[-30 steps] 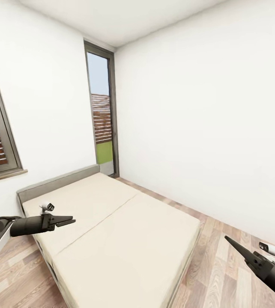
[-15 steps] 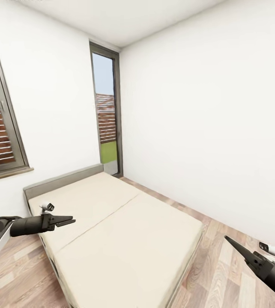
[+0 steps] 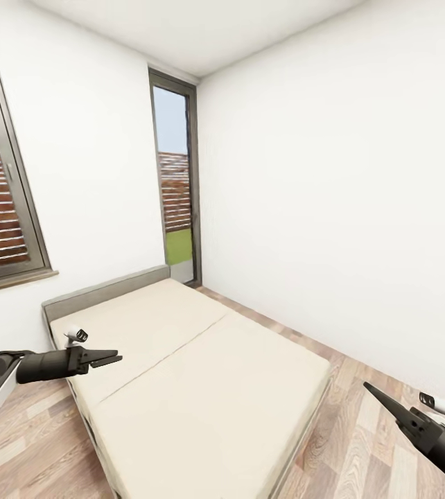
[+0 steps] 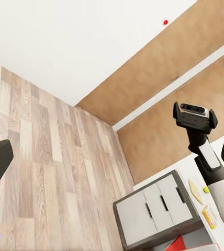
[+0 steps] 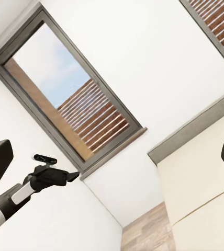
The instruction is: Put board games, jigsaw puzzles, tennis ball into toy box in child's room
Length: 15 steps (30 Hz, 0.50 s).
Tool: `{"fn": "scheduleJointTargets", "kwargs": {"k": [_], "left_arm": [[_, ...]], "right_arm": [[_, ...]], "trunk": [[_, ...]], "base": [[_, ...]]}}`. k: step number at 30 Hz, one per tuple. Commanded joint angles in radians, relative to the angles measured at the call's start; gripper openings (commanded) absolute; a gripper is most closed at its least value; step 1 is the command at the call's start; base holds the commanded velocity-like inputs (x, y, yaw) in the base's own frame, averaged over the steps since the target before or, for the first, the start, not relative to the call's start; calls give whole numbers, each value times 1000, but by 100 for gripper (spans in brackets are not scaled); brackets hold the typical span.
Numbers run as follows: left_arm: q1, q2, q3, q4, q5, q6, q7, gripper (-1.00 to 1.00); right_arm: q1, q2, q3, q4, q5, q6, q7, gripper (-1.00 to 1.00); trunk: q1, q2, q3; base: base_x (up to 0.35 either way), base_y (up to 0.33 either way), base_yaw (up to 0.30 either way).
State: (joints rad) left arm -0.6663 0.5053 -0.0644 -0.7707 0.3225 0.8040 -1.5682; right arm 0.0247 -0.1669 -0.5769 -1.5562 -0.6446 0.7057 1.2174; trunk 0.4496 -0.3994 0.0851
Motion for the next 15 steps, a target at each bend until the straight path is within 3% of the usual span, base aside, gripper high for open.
{"fn": "scheduleJointTargets", "kwargs": {"k": [1,9,15], "left_arm": [[-1,1,-5,1,4,11,-3,100],[-1,1,-5,1,4,11,-3,100],[-1,1,-5,1,4,11,-3,100]], "right_arm": [[1,0,0,0,-6,8,-1,100],[1,0,0,-1,-6,8,-1,100],[0,0,1,-1,-6,8,-1,100]], "trunk": [[0,-1,0],[0,-1,0],[0,-1,0]], "base": [[0,-20,5],[-3,-30,17],[-8,-64,111]]}}
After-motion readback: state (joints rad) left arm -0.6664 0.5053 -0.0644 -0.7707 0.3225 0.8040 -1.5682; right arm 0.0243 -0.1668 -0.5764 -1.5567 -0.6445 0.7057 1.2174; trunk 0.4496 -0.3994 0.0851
